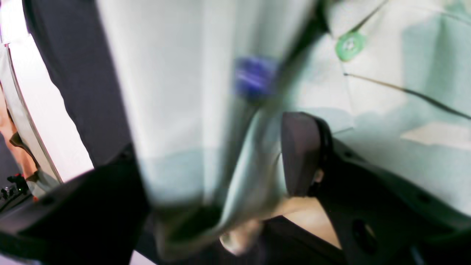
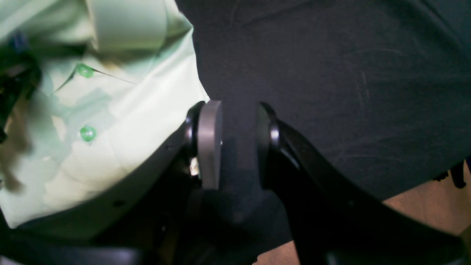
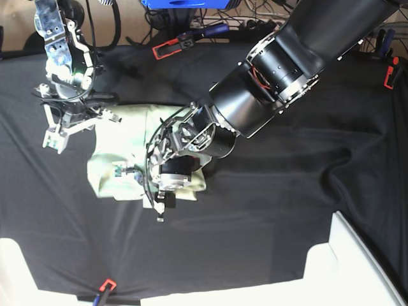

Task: Fold the T-shirt properly
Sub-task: 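Press the folded shirt flat with both grippers and release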

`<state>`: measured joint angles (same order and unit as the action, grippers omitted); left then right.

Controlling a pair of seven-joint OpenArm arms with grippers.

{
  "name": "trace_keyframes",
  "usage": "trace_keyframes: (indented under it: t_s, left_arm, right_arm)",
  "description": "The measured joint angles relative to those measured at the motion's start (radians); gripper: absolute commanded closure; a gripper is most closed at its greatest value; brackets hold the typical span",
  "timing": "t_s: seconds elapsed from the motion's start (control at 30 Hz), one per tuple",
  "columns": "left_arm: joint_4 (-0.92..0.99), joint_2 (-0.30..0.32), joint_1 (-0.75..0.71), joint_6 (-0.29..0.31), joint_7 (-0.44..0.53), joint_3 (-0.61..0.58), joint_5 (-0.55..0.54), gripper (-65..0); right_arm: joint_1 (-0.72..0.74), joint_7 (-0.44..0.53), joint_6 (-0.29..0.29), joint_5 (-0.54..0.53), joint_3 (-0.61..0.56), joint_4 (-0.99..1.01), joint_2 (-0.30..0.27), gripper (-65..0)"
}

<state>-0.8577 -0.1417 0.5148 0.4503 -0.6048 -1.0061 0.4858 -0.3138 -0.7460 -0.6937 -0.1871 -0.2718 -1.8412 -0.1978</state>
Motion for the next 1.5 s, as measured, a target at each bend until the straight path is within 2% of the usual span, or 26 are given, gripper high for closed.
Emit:
trace_keyframes:
  t_s: [0.3, 0.37, 0.43, 0.53, 0.63, 0.8, 0.83, 0.9, 1.0, 1.07, 1.17, 1.23, 1.37, 1.43, 1.5]
  left_arm:
    - [0.000, 0.000, 0.037, 0.002, -0.005, 0.000, -0.004, -39.5]
    - [0.000, -0.002, 0.056, 0.002, -0.061, 0.000, -0.015, -39.5]
    - [0.000, 0.000, 0.072, 0.002, -0.072, 0.001, -0.011, -39.6]
    - [0.000, 0.000, 0.076, -0.001, -0.076, 0.004, -0.012, -44.5]
    - [-0.010, 0.002, 0.068, 0.003, -0.078, 0.005, -0.014, -45.2]
    - [-0.215, -0.003, 0.038, 0.008, -0.082, 0.203, -0.015, -44.7]
    - [-0.280, -0.005, 0.025, -0.003, -0.082, 0.250, -0.011, -42.7]
    - [-0.402, -0.005, -0.018, -0.006, -0.080, 0.320, -0.011, -34.1]
    - [-0.521, -0.004, -0.143, -0.006, -0.085, 0.373, 0.001, -11.9]
    - [-0.546, -0.001, -0.226, 0.003, -0.087, 0.389, -0.014, 0.0]
    - [-0.556, -0.005, -0.307, 0.010, -0.086, 0.451, -0.018, 0.0]
    - [-0.559, -0.002, -0.335, -0.005, -0.085, 0.505, -0.085, 0.0]
    - [-0.605, 0.019, -0.388, -0.004, -0.089, 0.571, -0.260, 0.0]
    - [-0.631, 0.051, -0.402, -0.002, -0.085, 0.570, -0.329, 0.0]
    - [-0.639, 0.074, -0.413, -0.006, -0.087, 0.572, -0.350, 0.0]
  right_arm:
    - [0.000, 0.000, 0.000, 0.000, -0.002, 0.000, 0.000, -16.0]
    - [0.000, 0.000, 0.000, 0.000, -0.002, 0.000, 0.000, -16.0]
    - [0.000, -0.001, 0.000, 0.000, -0.002, 0.000, 0.000, -16.0]
    - [0.000, -0.003, 0.000, 0.000, -0.002, 0.000, 0.000, -16.0]
    - [0.000, -0.003, 0.000, 0.000, -0.002, 0.000, 0.000, -16.0]
    - [-0.001, -0.004, 0.000, -0.001, -0.005, 0.000, 0.003, -16.0]
    - [-0.003, -0.003, 0.000, 0.000, -0.005, 0.000, 0.003, -16.0]
    - [-0.002, 0.000, 0.000, 0.000, -0.005, 0.000, 0.002, -16.0]
    - [-0.002, -0.001, 0.000, -0.001, -0.005, 0.000, 0.003, -15.5]
    - [-0.002, 0.000, 0.060, 0.003, -0.005, 0.000, 0.002, -12.0]
    - [-0.001, 0.001, 0.218, 0.003, -0.003, 0.000, 0.004, -3.6]
    - [0.004, 0.005, 0.305, 0.007, -0.003, 0.013, 0.009, -1.2]
    - [0.008, 0.010, 0.443, 0.006, 0.005, 0.079, 0.039, -0.9]
    - [0.005, 0.057, 0.500, 0.010, 0.004, 0.116, 0.044, -0.9]
    - [0.003, 0.112, 0.554, 0.008, 0.004, 0.146, 0.044, -0.9]
